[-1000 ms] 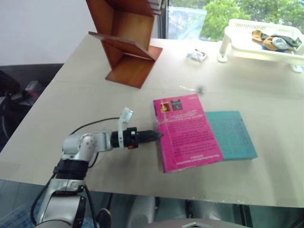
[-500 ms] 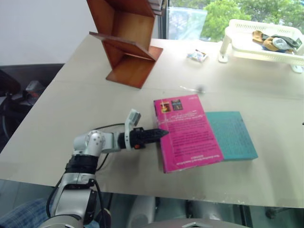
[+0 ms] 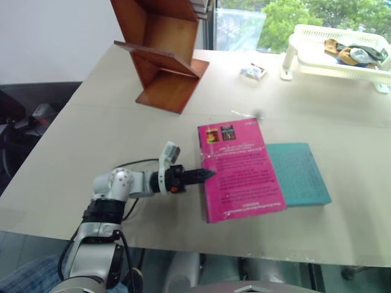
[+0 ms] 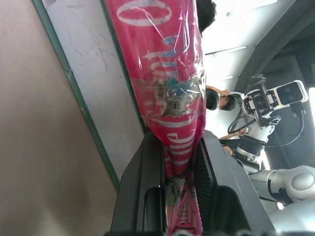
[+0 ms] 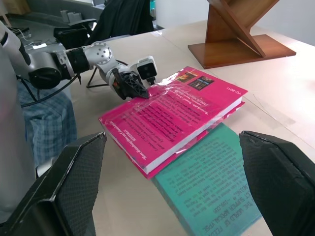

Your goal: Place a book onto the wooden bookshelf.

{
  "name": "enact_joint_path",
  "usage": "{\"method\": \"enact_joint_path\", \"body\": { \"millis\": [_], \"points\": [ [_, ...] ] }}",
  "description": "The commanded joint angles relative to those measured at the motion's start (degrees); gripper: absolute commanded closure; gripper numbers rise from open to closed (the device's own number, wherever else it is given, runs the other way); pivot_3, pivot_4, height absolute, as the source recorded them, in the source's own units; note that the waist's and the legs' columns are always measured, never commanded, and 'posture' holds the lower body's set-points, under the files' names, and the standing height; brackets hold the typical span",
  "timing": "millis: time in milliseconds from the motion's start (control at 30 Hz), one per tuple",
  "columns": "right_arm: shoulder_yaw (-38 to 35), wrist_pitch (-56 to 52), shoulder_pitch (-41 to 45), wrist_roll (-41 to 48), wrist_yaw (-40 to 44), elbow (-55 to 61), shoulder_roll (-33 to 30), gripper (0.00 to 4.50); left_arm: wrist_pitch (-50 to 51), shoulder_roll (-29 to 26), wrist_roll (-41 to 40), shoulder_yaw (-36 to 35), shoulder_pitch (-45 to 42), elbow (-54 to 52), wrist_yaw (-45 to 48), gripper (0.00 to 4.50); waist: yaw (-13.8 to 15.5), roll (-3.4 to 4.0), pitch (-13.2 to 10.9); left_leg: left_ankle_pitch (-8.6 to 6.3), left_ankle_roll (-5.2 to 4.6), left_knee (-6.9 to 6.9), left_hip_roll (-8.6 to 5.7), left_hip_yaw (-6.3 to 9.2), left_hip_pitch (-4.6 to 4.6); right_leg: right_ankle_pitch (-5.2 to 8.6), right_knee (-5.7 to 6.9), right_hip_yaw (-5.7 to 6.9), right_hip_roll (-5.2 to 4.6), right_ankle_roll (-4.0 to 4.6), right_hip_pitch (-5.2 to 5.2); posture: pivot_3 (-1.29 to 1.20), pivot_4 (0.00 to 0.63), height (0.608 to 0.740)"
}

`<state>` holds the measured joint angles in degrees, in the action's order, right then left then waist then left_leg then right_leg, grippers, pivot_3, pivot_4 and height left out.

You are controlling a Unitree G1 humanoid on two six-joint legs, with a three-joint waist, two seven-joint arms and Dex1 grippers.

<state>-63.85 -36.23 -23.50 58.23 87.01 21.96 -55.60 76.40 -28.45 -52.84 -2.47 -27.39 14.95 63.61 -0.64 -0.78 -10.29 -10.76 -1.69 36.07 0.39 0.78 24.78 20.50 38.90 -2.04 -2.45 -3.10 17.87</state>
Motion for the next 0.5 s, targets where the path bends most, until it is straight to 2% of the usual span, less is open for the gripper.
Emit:
{"method": "enact_joint_path", "body": {
  "millis": [33,233,367,500],
  "points": [
    [-1.51,1.32,0.17,-0.52,1.87,-1.33,-0.92,0.08,-1.72,-2.36,-2.03,-2.99,0.53,-6.27,1.86,4.20,0.01,0.00,0.00,0.00,0.00,0.00,0.00,0.00,0.00,0.00,0.00,0.00,0.00,0.00,0.00,0.00,0.150,0.740],
    [2.79,4.77,3.46,-3.84,3.29,-9.90,-2.02,0.08,-14.86,-4.79,1.54,-5.66,-7.33,-15.57,0.96,4.20,0.63,-0.10,-0.06,0.00,0.01,0.01,-0.03,0.03,0.03,0.00,-0.04,0.10,-0.11,0.01,-0.03,0.00,0.150,0.740],
    [7.06,5.78,8.00,-5.44,3.81,-17.66,-4.15,0.08,-30.73,-7.54,13.49,-0.05,-16.29,-20.12,1.09,4.20,0.95,-0.10,-0.07,0.00,0.00,0.02,-0.10,0.00,0.06,0.00,-0.08,0.10,-0.14,0.00,-0.02,0.00,0.150,0.740],
    [10.61,4.25,18.21,-1.98,3.40,-25.94,-5.14,0.08,-45.34,-7.93,21.57,1.19,-27.44,-16.67,2.00,4.20,1.03,0.04,-0.15,-0.05,-0.10,-0.02,-0.15,-0.20,0.07,0.00,-0.14,0.11,0.18,-0.02,0.02,0.00,0.150,0.740]
  ]
}}
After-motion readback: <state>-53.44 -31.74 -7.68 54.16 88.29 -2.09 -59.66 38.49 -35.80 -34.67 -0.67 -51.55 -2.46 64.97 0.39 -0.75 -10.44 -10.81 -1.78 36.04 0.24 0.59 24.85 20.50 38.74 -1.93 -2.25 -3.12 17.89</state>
